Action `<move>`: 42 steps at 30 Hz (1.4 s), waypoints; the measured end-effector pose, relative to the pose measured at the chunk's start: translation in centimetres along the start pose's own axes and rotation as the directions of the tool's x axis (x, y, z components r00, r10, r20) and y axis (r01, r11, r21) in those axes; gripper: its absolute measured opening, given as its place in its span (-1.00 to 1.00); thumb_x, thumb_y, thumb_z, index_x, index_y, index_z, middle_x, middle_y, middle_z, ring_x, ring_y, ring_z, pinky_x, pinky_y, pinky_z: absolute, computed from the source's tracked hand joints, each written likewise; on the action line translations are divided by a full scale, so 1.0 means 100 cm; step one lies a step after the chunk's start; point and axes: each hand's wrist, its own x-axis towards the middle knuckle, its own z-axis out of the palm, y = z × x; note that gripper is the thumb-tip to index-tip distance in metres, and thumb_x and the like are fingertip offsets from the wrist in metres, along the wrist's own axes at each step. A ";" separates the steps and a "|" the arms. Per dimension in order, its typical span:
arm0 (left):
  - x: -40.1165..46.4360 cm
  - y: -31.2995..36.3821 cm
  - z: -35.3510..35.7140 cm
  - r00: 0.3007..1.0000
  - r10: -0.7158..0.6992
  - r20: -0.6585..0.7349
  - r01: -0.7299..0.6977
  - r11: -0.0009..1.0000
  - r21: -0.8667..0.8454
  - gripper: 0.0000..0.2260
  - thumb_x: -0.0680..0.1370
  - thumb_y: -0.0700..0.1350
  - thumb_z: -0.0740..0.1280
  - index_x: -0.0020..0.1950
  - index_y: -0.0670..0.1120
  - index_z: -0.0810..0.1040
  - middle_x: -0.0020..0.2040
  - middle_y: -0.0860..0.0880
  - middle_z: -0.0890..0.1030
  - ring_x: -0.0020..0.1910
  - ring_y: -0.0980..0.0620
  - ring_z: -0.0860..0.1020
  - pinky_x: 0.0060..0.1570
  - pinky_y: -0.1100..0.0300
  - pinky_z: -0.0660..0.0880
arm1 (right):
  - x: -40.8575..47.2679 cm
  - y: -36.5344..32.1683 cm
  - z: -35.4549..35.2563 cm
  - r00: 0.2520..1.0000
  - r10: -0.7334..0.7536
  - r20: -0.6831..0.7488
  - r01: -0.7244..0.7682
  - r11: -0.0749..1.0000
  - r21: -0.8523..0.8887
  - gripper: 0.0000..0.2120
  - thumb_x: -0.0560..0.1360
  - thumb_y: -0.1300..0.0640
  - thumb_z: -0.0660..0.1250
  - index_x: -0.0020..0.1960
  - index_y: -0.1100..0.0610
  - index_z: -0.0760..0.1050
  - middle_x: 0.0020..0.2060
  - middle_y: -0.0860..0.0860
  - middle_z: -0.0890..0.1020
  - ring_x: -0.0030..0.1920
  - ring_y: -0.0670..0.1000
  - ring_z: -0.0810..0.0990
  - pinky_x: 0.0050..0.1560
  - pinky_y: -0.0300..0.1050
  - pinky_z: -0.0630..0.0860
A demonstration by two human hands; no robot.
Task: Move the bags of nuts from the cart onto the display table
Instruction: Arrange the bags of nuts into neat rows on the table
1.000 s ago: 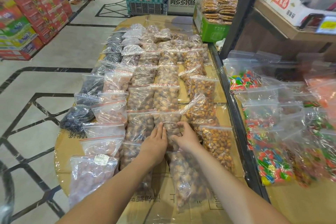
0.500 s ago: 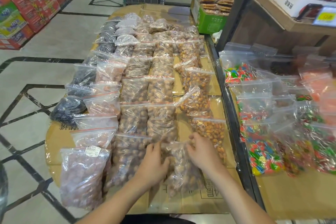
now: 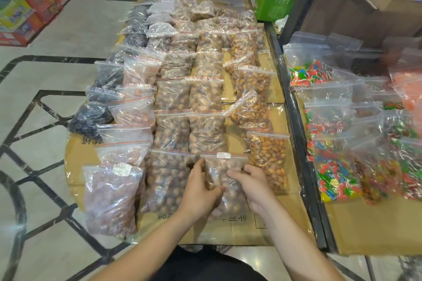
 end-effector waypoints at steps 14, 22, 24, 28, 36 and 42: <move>-0.001 0.001 -0.024 0.991 0.132 0.019 -0.130 0.932 0.338 -0.47 0.47 -0.32 0.26 0.44 -0.07 0.45 0.44 -0.10 0.42 0.44 -0.06 0.39 0.32 0.17 0.38 | -0.002 -0.004 0.011 0.989 0.073 0.131 -0.039 0.969 -0.243 -0.68 0.53 0.13 0.50 0.24 -0.02 0.50 0.08 0.02 0.70 0.03 0.06 0.72 0.01 0.16 0.68; -0.016 -0.005 -0.024 0.973 0.208 0.097 -0.227 0.818 0.529 -0.63 0.55 -0.04 0.28 0.34 -0.08 0.43 0.50 -0.15 0.23 0.29 -0.21 0.50 0.23 -0.02 0.51 | -0.005 0.000 0.018 0.986 0.039 0.160 0.004 0.967 -0.256 -0.56 0.54 0.14 0.49 0.34 -0.07 0.44 0.12 0.00 0.66 0.04 0.05 0.72 0.05 0.21 0.68; -0.014 -0.008 -0.025 0.972 0.191 0.134 -0.233 0.768 0.597 -0.60 0.59 0.00 0.26 0.41 -0.06 0.40 0.51 -0.18 0.25 0.39 -0.25 0.39 0.35 -0.03 0.41 | -0.004 -0.001 0.019 0.990 0.050 0.133 -0.020 0.976 -0.216 -0.55 0.54 0.15 0.49 0.36 -0.03 0.42 0.12 0.01 0.65 0.02 0.02 0.71 -0.09 0.02 0.68; -0.012 -0.010 -0.027 0.965 0.190 0.182 -0.263 0.671 0.693 -0.58 0.63 0.06 0.18 0.45 -0.07 0.37 0.49 -0.17 0.31 0.41 -0.23 0.34 0.36 0.00 0.36 | -0.003 -0.001 0.019 0.994 0.051 0.094 -0.034 0.983 -0.179 -0.54 0.54 0.16 0.49 0.34 0.02 0.36 0.08 0.01 0.64 -0.01 -0.05 0.67 -0.19 -0.15 0.59; 0.018 -0.008 -0.034 0.874 0.403 0.273 -0.445 0.434 0.783 -0.60 0.49 0.14 0.23 0.20 -0.08 0.50 0.31 -0.14 0.48 0.20 -0.19 0.46 0.00 -0.07 0.54 | -0.001 0.001 0.028 0.997 -0.068 0.038 0.078 0.884 -0.461 -0.59 0.53 0.02 0.47 0.27 -0.02 0.35 -0.01 -0.06 0.59 -0.07 -0.12 0.59 -0.01 -0.10 0.58; 0.030 -0.008 -0.043 0.849 0.404 0.340 -0.492 0.370 0.788 -0.60 0.51 0.18 0.12 0.15 -0.04 0.51 0.22 -0.08 0.50 0.15 -0.15 0.48 -0.09 -0.05 0.57 | -0.010 -0.006 0.033 0.966 -0.253 0.061 0.208 0.608 -0.766 -0.62 0.55 -0.09 0.38 0.27 0.03 0.38 0.14 -0.01 0.58 0.12 0.05 0.59 0.04 -0.09 0.51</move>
